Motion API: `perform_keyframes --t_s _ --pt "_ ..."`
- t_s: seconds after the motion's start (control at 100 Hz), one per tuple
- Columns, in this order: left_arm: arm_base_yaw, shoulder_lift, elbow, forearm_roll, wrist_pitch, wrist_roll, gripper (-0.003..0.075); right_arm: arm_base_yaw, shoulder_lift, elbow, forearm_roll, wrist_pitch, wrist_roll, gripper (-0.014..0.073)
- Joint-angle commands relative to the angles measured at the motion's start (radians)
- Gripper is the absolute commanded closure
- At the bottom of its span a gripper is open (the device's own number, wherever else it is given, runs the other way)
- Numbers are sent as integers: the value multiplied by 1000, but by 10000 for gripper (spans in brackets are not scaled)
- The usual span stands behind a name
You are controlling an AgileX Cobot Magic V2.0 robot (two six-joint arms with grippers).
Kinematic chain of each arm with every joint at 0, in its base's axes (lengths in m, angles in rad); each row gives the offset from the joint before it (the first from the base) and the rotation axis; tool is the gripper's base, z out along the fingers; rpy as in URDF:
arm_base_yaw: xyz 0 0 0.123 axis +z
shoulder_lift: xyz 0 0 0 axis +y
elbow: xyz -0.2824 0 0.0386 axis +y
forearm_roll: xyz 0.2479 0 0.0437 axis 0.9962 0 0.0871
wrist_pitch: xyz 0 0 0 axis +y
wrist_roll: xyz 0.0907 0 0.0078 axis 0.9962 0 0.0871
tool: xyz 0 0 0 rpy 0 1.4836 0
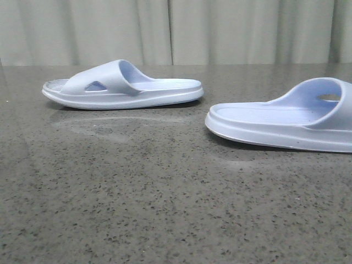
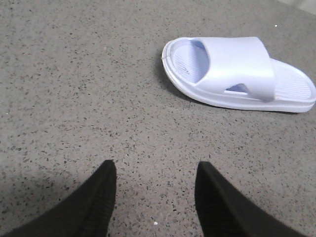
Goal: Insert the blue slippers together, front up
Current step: 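Lower both grippers onto the heel rims of the two blue slippers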
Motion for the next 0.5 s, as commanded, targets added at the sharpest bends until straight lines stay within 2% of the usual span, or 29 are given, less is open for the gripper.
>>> perform_keyframes --t_s 0.0,0.15,0.28,0.49 --pt "2 4 -35 -45 -55 22 389 -23 62 -56 -1 -47 -12 357" --pt "2 4 -35 -49 -63 52 389 -54 142 -96 39 -7 -52 357" --pt "2 4 -35 -49 -76 66 389 -102 200 -105 235 23 -228 357" --pt "2 4 -35 -49 -84 79 389 -264 279 -106 533 133 -470 357"
